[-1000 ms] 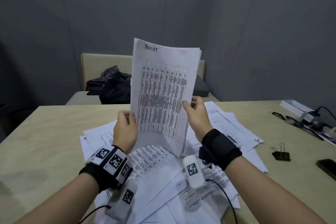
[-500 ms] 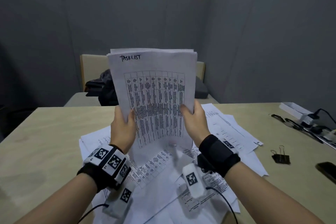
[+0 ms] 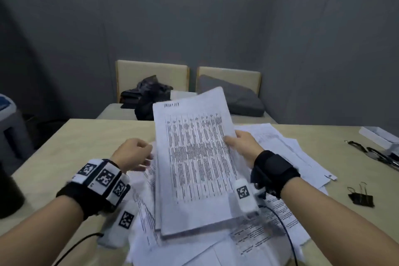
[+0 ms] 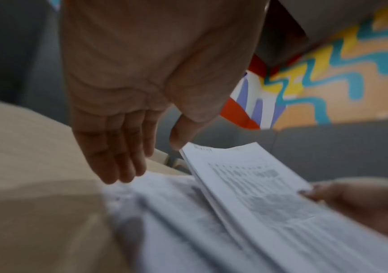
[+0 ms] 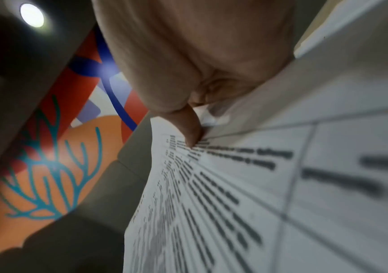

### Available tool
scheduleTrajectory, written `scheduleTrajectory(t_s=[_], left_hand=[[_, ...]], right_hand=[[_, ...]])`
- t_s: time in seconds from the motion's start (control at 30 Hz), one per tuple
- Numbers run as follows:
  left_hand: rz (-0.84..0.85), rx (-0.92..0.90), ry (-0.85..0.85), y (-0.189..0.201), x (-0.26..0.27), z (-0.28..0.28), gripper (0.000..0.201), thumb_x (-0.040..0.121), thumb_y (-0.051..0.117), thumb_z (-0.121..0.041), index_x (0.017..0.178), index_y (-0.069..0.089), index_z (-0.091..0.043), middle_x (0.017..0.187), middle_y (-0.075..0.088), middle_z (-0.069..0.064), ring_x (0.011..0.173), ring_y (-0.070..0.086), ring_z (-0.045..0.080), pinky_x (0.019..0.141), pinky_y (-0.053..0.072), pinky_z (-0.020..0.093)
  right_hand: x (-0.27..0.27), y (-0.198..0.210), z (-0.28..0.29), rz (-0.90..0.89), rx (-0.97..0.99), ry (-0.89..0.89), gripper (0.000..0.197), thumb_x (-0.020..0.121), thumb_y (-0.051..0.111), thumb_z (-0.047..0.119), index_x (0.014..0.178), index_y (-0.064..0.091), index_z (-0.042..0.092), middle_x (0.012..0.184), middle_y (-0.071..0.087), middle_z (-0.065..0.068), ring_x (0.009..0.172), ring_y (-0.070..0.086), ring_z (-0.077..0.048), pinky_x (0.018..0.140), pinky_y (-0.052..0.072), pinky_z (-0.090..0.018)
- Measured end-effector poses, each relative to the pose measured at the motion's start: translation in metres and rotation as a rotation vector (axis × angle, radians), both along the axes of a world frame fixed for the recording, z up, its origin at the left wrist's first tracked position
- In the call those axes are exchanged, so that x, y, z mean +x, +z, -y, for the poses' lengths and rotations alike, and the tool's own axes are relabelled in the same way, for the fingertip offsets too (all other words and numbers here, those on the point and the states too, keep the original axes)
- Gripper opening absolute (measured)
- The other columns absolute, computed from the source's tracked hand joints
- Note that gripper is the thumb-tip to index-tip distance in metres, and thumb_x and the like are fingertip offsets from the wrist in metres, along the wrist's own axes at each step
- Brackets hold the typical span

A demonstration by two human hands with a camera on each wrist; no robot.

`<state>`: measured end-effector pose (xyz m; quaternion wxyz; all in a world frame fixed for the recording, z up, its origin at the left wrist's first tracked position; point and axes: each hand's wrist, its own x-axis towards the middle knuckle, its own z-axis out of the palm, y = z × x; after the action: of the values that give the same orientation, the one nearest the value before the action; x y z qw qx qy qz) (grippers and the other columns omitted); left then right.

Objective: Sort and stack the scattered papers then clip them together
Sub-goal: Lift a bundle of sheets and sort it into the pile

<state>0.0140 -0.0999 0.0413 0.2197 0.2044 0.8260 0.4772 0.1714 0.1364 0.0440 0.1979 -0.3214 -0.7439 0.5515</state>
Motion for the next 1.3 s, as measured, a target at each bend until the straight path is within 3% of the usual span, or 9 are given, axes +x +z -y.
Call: scheduleTrajectory(t_s=[0.07,0.2,0.27,0.37,0.67,0.87,1.03,1.17,1.3], left_hand=[[-0.149,-0.291,-0.010,-0.015,-0.017,0.029,0.022,0.095,0.048,-0.024,0.076,0.052,-0.015,0.076,0.060,0.012,0.069,0.055,0.026,0.064,0.048,0.029],[-0.257,-0.606,0.023,-0.035,-0.038,0.068,0.031,0.095,0.049,-0.027,0.065,0.039,-0.020,0.065,0.041,0.003,0.058,0.040,0.019,0.058,0.029,0.028],[-0.235,-0.613,0.043,-0.034,-0.039,0.073,0.019,0.095,0.049,-0.031,0.101,0.056,-0.014,0.099,0.060,0.009,0.088,0.058,0.023,0.076,0.040,0.030],[-0.203,-0.614,0.016,-0.040,-0.039,0.066,0.054,0.094,0.050,-0.035,0.138,0.038,-0.006,0.136,0.051,0.014,0.119,0.052,0.029,0.090,0.042,0.030],[-0.206,-0.462,0.002,-0.053,-0.044,0.022,0.078,0.086,0.050,0.003,0.151,0.011,-0.017,0.140,0.046,0.019,0.110,0.057,0.033,0.076,0.045,0.032],[-0.175,-0.375,0.154,-0.062,-0.051,0.022,0.097,0.081,0.064,0.000,0.153,0.003,-0.021,0.139,0.048,0.020,0.118,0.055,0.034,0.081,0.044,0.031],[-0.040,-0.303,0.238,-0.068,-0.062,0.027,0.095,0.076,0.076,-0.012,0.151,0.016,-0.012,0.148,0.038,0.014,0.133,0.042,0.033,0.099,0.041,0.038],[-0.022,-0.308,0.201,-0.070,-0.067,0.027,0.076,0.069,0.078,-0.025,0.133,0.041,-0.005,0.126,0.057,0.015,0.105,0.059,0.033,0.076,0.050,0.035],[-0.032,-0.309,0.201,-0.068,-0.069,0.024,0.064,0.070,0.080,-0.023,0.120,0.047,-0.002,0.115,0.061,0.011,0.099,0.058,0.029,0.075,0.048,0.033]], right_hand=[[-0.007,-0.022,-0.008,0.136,-0.061,0.043,0.027,0.094,0.055,0.006,0.119,0.060,-0.005,0.124,0.064,-0.020,0.111,0.063,-0.034,0.102,0.047,-0.042],[-0.019,-0.043,-0.012,0.414,0.156,0.129,0.029,0.091,0.057,0.010,0.113,0.062,-0.008,0.115,0.067,-0.020,0.097,0.063,-0.029,0.083,0.047,-0.032],[-0.026,-0.051,-0.009,0.433,0.201,0.135,0.023,0.091,0.055,0.009,0.105,0.063,-0.007,0.099,0.065,-0.016,0.084,0.058,-0.024,0.071,0.041,-0.028],[-0.036,-0.060,-0.001,0.446,0.326,0.154,0.019,0.091,0.054,0.018,0.101,0.063,0.004,0.098,0.066,-0.015,0.089,0.063,-0.031,0.072,0.045,-0.032],[-0.025,-0.066,-0.002,0.345,0.170,0.288,0.020,0.090,0.063,0.016,0.109,0.060,0.008,0.110,0.065,-0.008,0.097,0.065,-0.023,0.079,0.052,-0.030],[-0.027,-0.067,-0.005,0.310,0.020,0.313,0.026,0.084,0.072,0.013,0.107,0.061,0.014,0.109,0.071,-0.004,0.097,0.069,-0.019,0.095,0.052,-0.037],[-0.035,-0.069,-0.020,0.413,-0.009,0.423,0.069,0.044,0.087,0.061,0.098,0.075,0.018,0.105,0.075,-0.003,0.101,0.070,-0.026,0.099,0.051,-0.045],[-0.031,-0.052,-0.012,0.409,-0.043,0.483,0.056,0.048,0.083,0.055,0.090,0.074,0.018,0.094,0.076,-0.004,0.082,0.072,-0.022,0.081,0.057,-0.035],[-0.019,-0.052,-0.013,0.285,-0.255,0.466,0.018,0.089,0.064,0.008,0.105,0.061,-0.001,0.081,0.072,-0.009,0.046,0.066,-0.008,0.043,0.052,-0.019]])
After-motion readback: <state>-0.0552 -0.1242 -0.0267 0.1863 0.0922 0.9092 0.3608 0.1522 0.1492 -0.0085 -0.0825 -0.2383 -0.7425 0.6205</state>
